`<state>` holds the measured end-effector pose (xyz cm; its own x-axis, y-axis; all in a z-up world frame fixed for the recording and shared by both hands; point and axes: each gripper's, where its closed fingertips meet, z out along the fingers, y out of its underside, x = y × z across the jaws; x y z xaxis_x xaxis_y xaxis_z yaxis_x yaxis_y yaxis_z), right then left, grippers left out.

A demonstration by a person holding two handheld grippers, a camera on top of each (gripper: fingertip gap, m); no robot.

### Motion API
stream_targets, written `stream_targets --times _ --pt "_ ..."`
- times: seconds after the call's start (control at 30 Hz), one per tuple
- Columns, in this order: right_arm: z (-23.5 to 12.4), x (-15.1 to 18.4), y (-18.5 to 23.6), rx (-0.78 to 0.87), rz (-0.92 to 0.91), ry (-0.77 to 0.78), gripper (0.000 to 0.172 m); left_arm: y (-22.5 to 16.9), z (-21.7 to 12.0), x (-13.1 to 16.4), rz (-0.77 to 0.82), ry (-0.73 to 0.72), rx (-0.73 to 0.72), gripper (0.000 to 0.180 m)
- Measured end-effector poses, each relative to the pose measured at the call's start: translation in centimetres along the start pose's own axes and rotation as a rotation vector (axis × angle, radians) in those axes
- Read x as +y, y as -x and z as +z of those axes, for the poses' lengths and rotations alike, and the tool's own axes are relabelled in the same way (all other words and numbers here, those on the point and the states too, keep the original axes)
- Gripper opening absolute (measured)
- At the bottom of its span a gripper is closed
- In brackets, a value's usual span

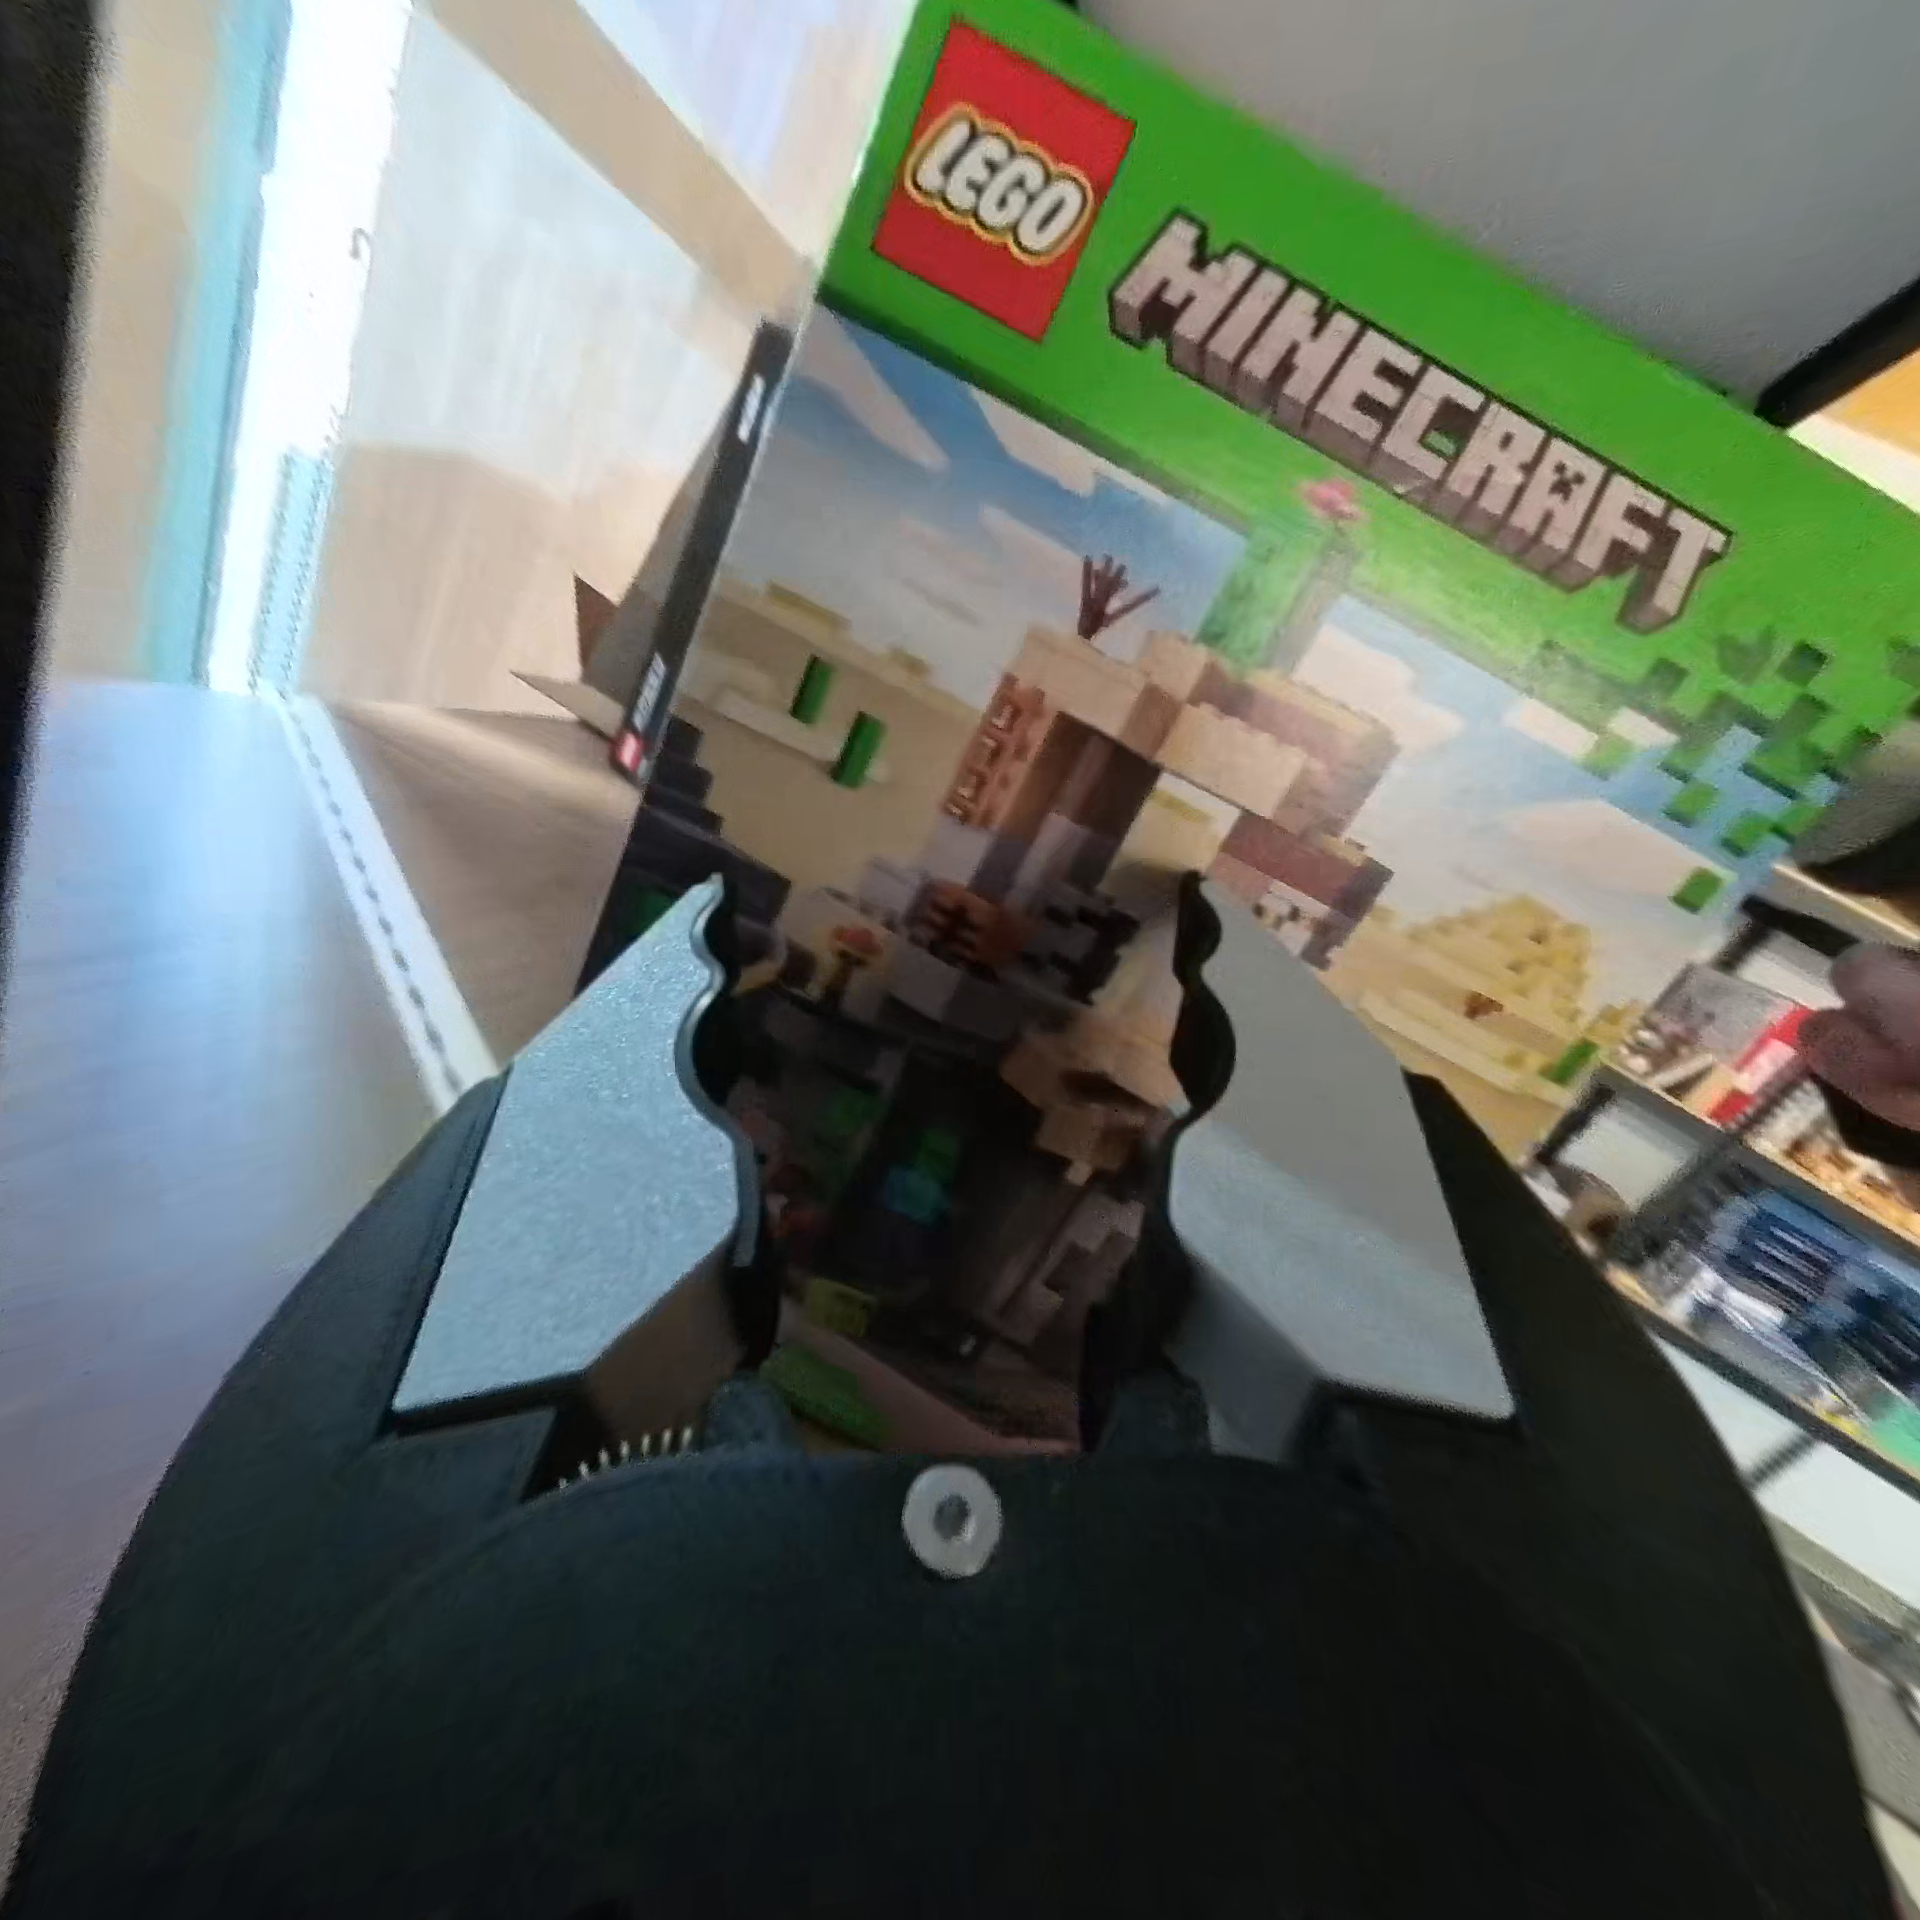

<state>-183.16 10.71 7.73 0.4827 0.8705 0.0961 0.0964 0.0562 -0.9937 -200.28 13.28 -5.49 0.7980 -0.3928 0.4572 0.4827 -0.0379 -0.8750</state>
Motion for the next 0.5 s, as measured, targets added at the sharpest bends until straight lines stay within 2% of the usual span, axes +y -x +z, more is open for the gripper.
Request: stream_targets --times 0.03,0.07,0.13,0.17,0.2,0.23,0.33,0.37,0.5 --pt "-0.6 0.5 -1.7 0.023 -0.003 0.003 0.108 -0.1 0.2 -0.3 0.002 -0.026 0.007 0.077" --pt "-1.1 0.9 -3.1 0.027 -0.003 0.002 0.109 -0.3 0.5 -0.5 -0.004 -0.047 0.021 0.071" --pt "-2.0 0.9 -5.4 0.011 0.002 -0.051 0.109 -0.4 1.0 -0.7 -0.002 -0.064 0.018 0.072" --pt "-2.2 0.8 -6.3 -0.004 -0.012 -0.064 0.105 -0.3 1.2 -0.6 0.003 -0.068 0.011 0.069" --pt "-2.2 0.8 -6.2 -0.06 -0.04 -0.067 0.094 -0.3 1.4 -0.3 0.008 -0.068 0.01 0.065" --pt "-1.8 0.8 -6.2 -0.1 -0.056 -0.072 0.092 -0.3 1.6 0.0 0.007 -0.072 0.016 0.062" --pt "-0.4 0.7 -4.1 -0.23 -0.201 -0.074 0.087 0.0 1.7 0.5 0.001 -0.097 -0.018 0.056" --pt "0.2 0.6 -2.9 -0.281 -0.238 -0.071 0.09 0.0 1.8 0.6 -0.037 -0.098 -0.011 0.054" --pt "3.7 0.5 -0.4 -0.375 -0.349 0.042 0.089 0.6 2.1 1.1 -0.131 -0.144 -0.026 0.054"
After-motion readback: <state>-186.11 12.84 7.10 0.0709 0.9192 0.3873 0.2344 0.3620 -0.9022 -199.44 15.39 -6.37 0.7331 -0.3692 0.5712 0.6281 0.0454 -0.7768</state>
